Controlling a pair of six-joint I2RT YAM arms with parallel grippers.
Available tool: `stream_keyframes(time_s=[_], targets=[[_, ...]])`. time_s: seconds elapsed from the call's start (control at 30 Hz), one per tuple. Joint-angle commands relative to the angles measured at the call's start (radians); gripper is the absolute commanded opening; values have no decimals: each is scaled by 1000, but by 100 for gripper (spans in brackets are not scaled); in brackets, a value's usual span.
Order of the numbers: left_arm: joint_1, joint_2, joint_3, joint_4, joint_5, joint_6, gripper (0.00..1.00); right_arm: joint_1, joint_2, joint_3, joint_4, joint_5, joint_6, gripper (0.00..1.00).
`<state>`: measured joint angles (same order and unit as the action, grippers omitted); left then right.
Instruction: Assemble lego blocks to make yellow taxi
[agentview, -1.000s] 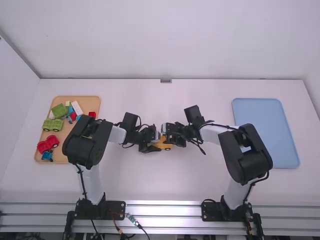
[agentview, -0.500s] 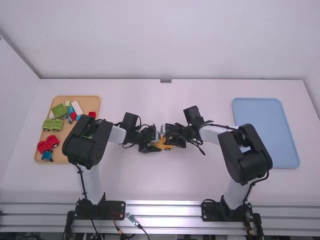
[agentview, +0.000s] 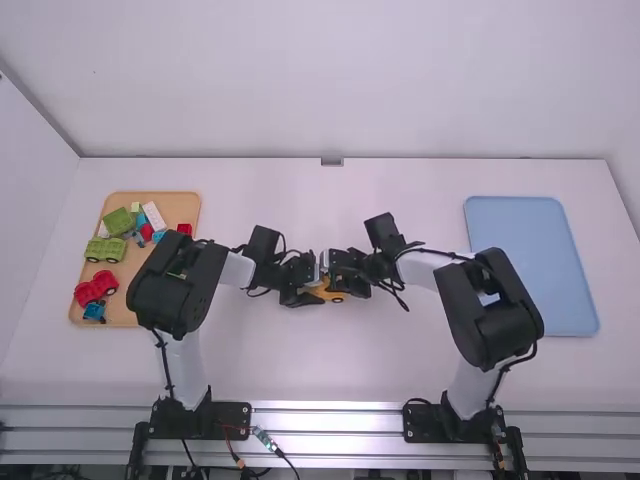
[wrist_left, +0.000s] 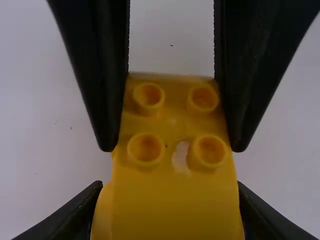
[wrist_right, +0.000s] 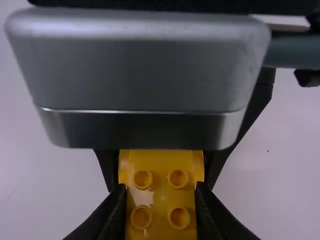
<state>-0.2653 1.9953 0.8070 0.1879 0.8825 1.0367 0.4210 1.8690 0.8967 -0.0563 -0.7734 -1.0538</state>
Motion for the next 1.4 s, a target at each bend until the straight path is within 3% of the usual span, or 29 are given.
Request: stream_keyframes(time_s=[0.0,0.47,0.87,1.23,1.27,1.37], targets=[[-24,19,-11,-16,-69,31,2,11,13,13,-3,29,10,0],[-21,19,-2,-22,-99,26,2,10,16,12,-39,72,21,0],[-24,19,3,-35,-117,26,2,11,141,76,-63,56,16,0],[-17,19,4,-25,-116,26,2,15,134,43,41,118,55,0],[-20,19,4,-27,-117,26,2,6,129,45,44,117,68,15],[-23,19,4,-27,-116,26,2,-12,99,45,28,105,86,36]])
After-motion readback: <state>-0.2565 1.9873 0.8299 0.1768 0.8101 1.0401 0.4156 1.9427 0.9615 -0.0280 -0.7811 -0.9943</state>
